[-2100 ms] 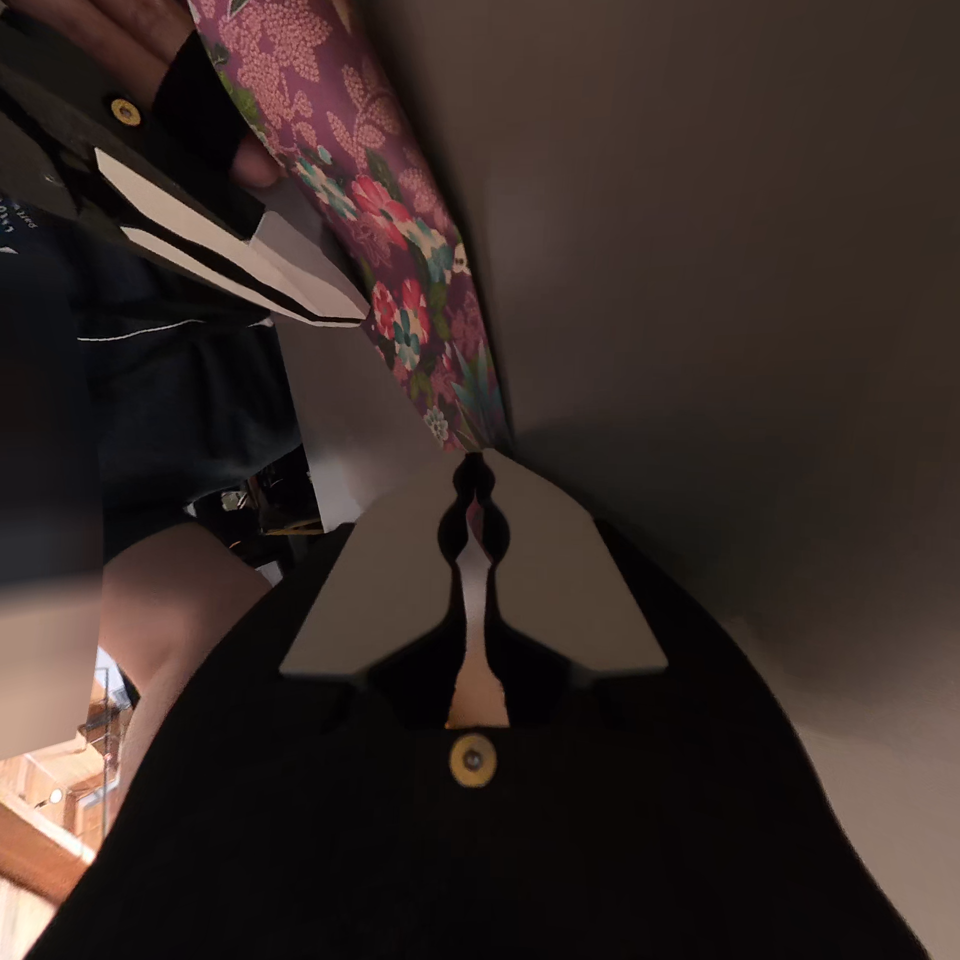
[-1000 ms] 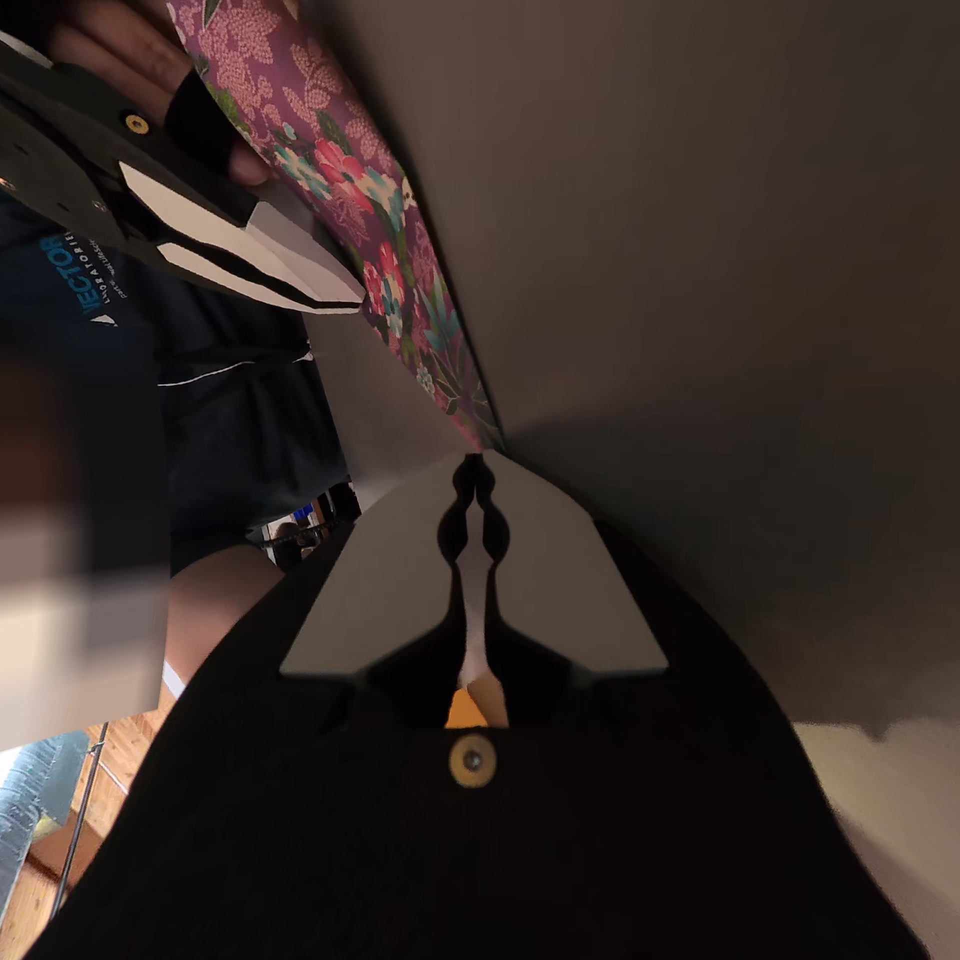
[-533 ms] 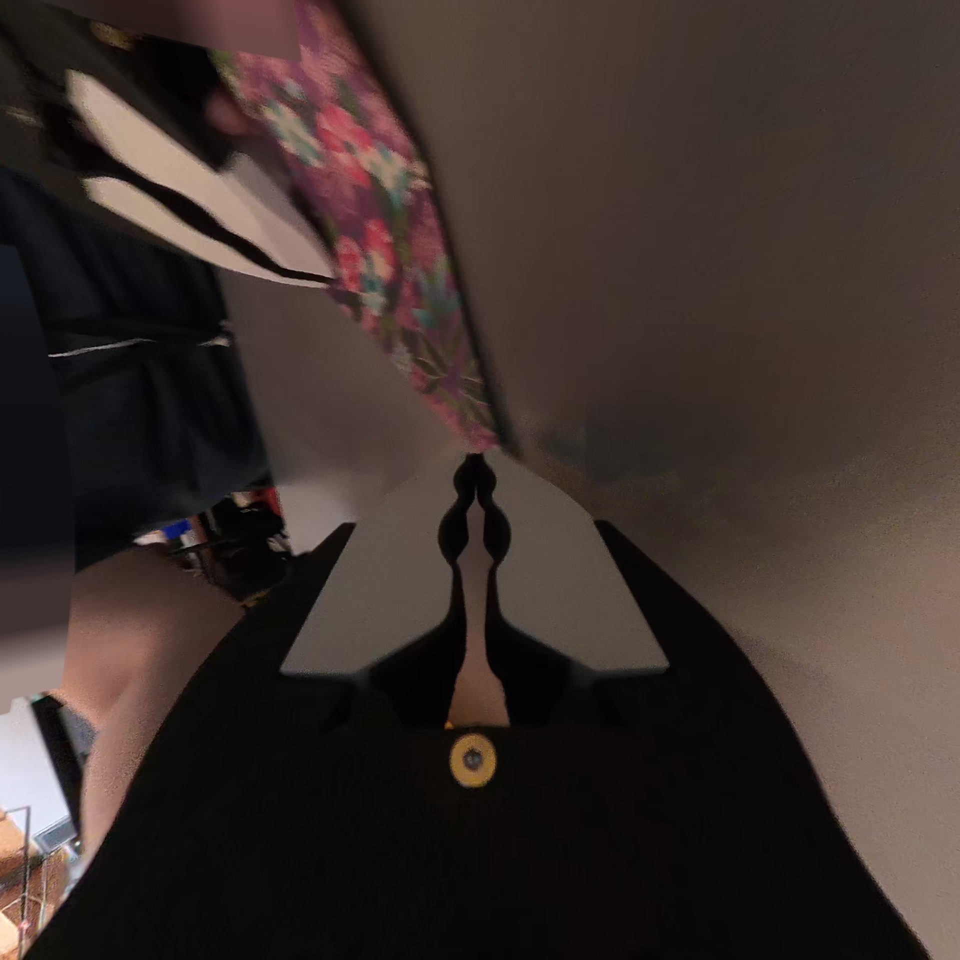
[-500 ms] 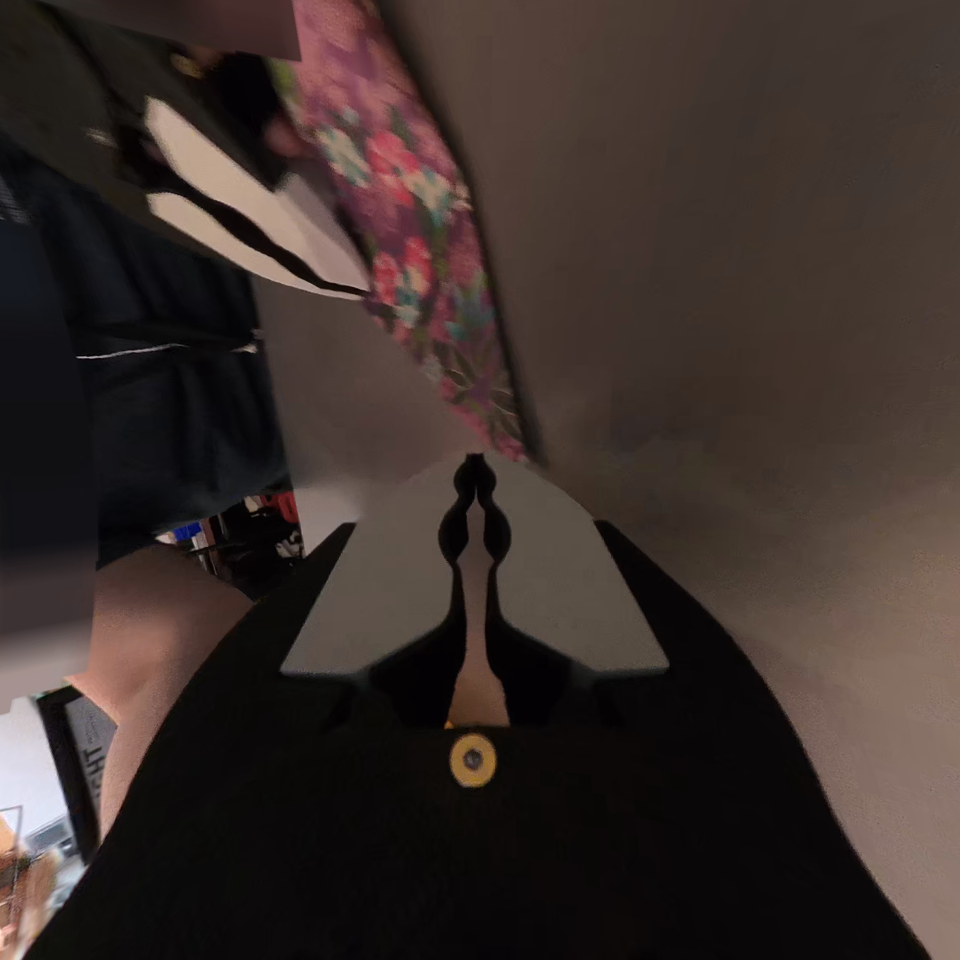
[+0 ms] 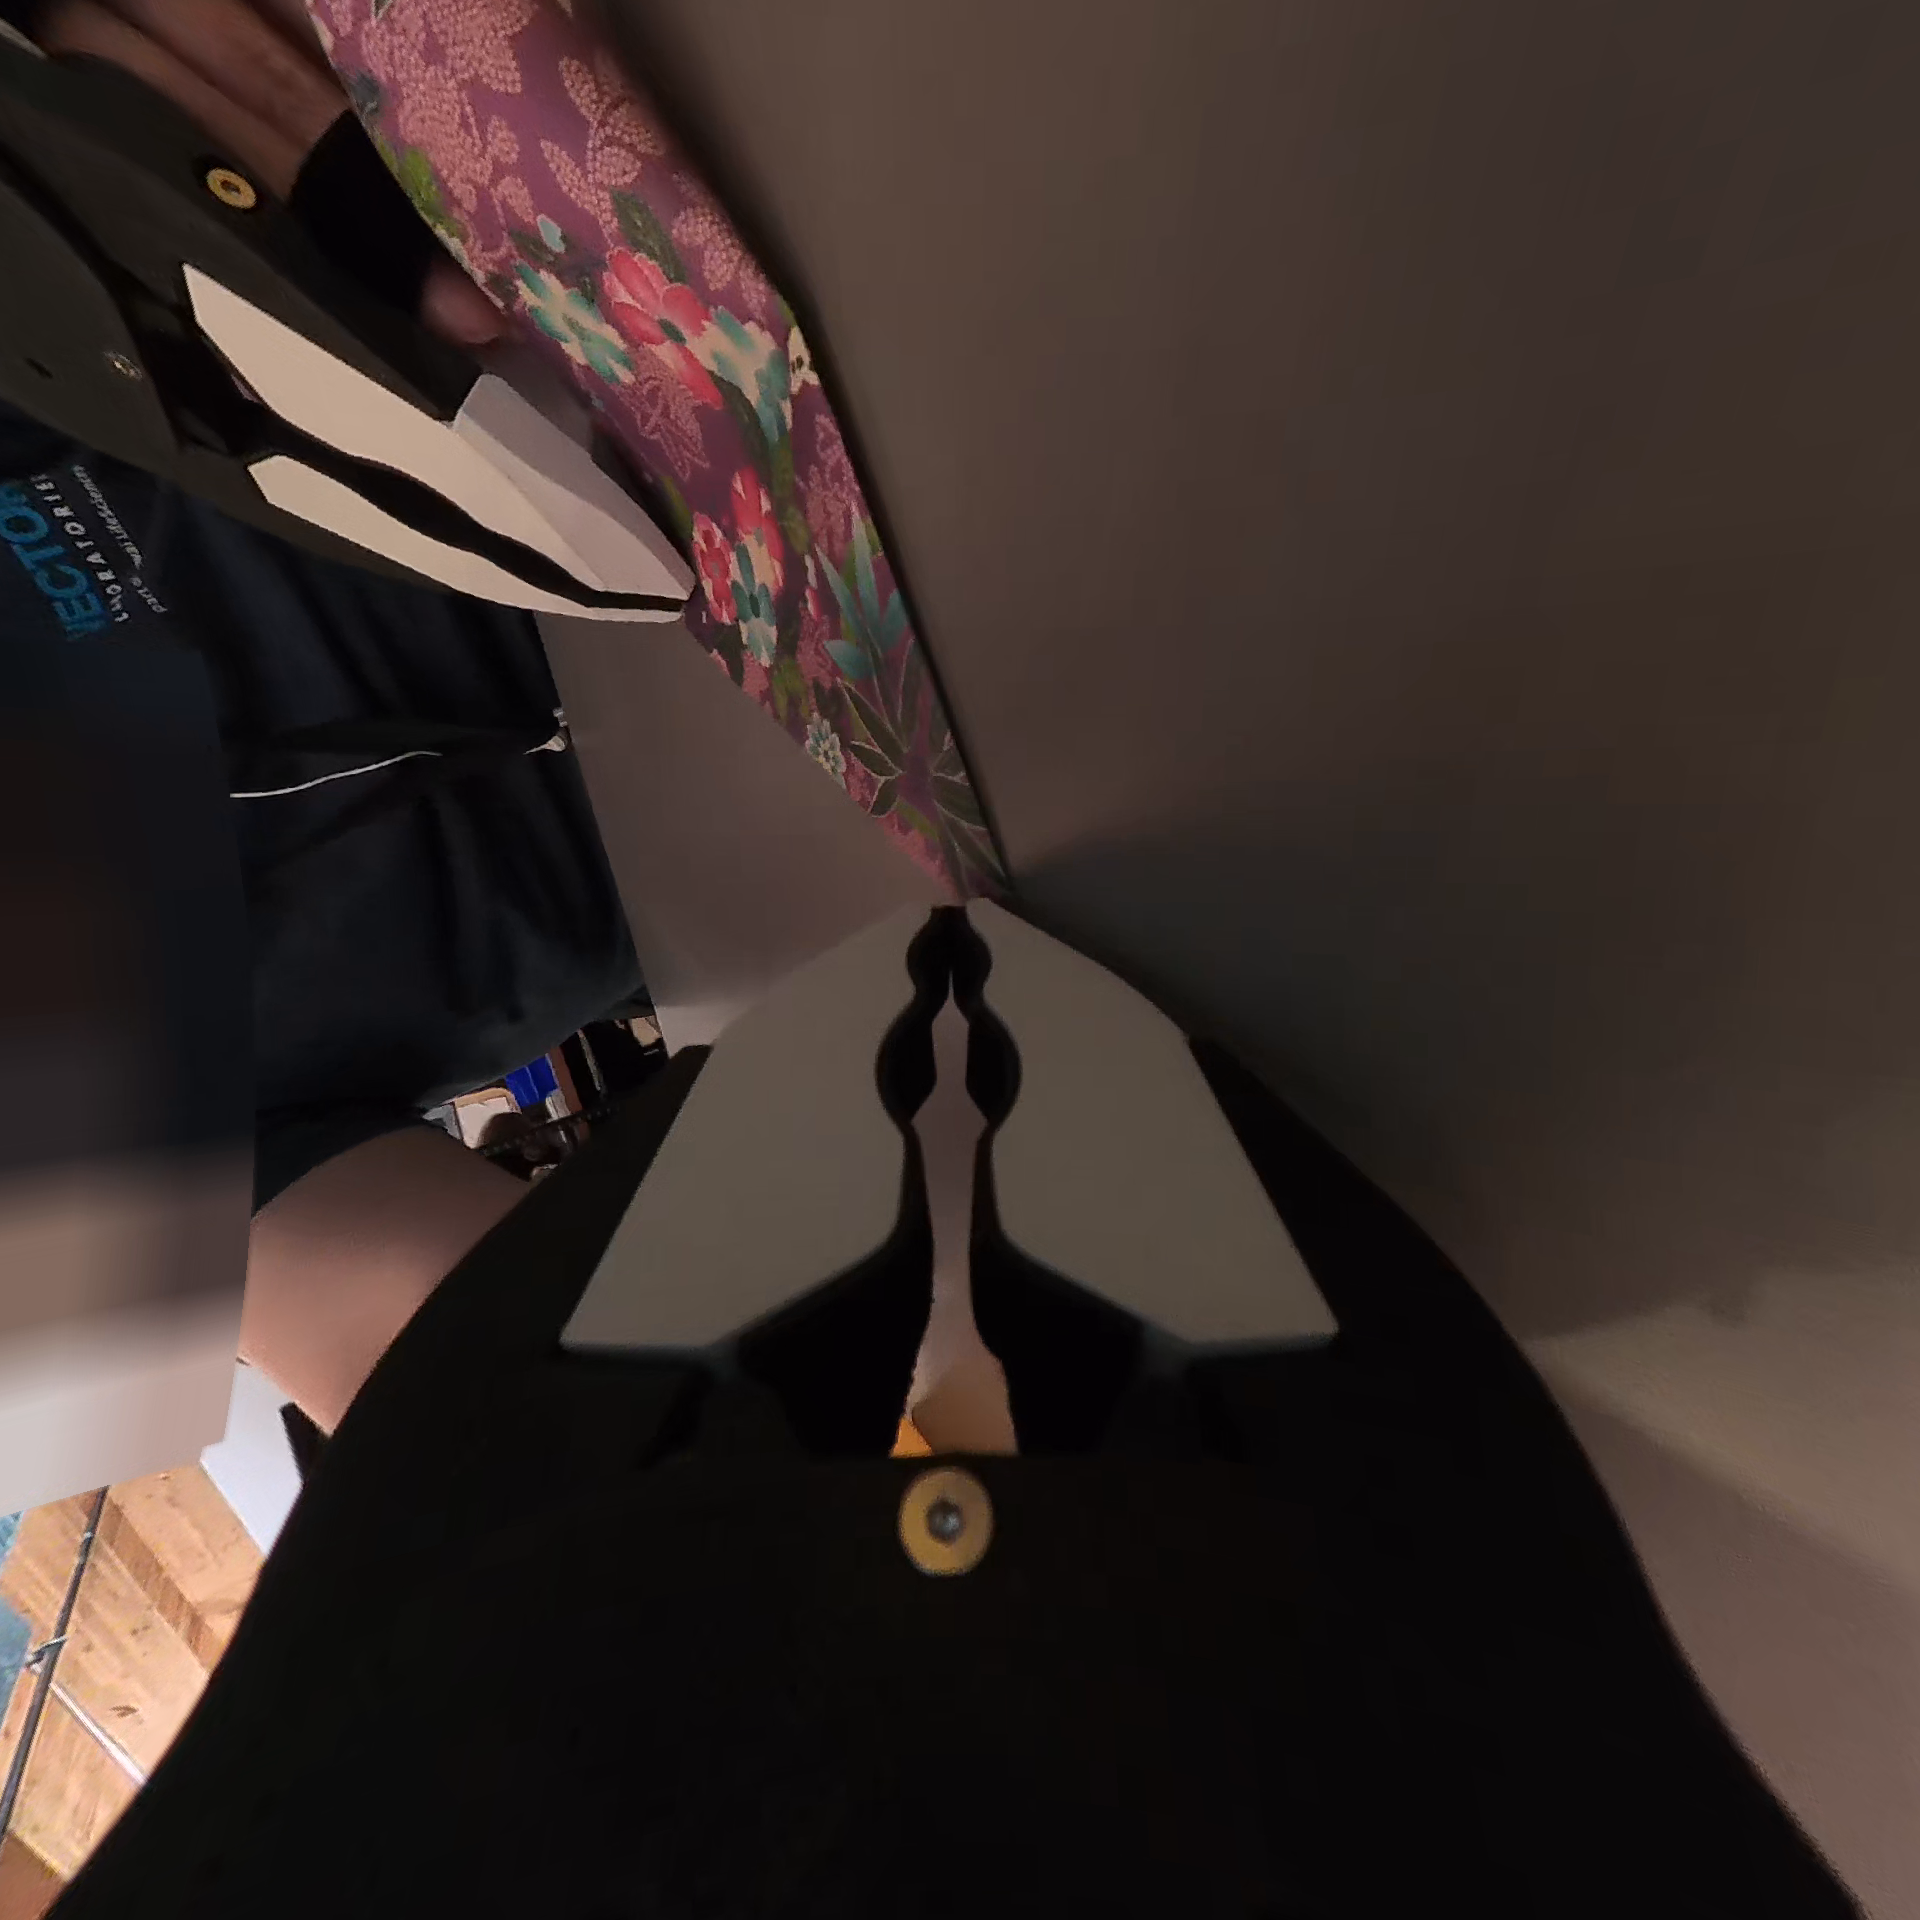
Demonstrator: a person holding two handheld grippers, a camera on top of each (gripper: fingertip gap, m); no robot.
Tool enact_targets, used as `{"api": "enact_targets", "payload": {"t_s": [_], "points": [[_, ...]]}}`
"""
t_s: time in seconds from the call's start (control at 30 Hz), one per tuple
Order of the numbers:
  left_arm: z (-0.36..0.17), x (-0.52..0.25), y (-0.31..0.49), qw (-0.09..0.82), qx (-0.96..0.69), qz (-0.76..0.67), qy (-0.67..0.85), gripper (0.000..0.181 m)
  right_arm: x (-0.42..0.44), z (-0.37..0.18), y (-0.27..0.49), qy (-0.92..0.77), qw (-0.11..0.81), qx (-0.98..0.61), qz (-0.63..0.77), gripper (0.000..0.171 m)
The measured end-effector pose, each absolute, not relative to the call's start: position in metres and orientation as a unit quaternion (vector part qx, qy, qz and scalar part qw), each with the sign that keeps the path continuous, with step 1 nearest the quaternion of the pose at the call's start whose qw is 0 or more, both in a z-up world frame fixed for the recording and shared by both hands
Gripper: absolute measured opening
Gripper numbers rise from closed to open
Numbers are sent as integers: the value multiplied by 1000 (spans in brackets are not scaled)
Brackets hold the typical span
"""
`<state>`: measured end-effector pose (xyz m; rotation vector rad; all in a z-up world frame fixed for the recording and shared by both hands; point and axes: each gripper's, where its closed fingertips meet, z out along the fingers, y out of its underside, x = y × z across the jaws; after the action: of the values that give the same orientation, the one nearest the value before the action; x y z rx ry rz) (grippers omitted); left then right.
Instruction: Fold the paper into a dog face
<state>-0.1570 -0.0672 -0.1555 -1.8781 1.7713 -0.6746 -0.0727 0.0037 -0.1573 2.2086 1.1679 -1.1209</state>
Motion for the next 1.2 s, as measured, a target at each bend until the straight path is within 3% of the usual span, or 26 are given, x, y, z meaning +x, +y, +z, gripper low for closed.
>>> {"api": "enact_targets", "payload": {"t_s": [0.3,0.57,0.83,1.2], "points": [[-155,-158,-67,233,-685,-250,643,0,-61,-148,21,427,150,822,-345,1],[-156,-158,-67,234,-685,-256,641,1,-132,-76,32,425,-126,818,-367,1],[-156,-158,-67,237,-683,-254,643,1,-158,-127,-36,454,-151,816,-325,1],[-156,-158,-67,236,-688,-255,637,0,-156,-158,-40,494,-200,811,-242,3]]}}
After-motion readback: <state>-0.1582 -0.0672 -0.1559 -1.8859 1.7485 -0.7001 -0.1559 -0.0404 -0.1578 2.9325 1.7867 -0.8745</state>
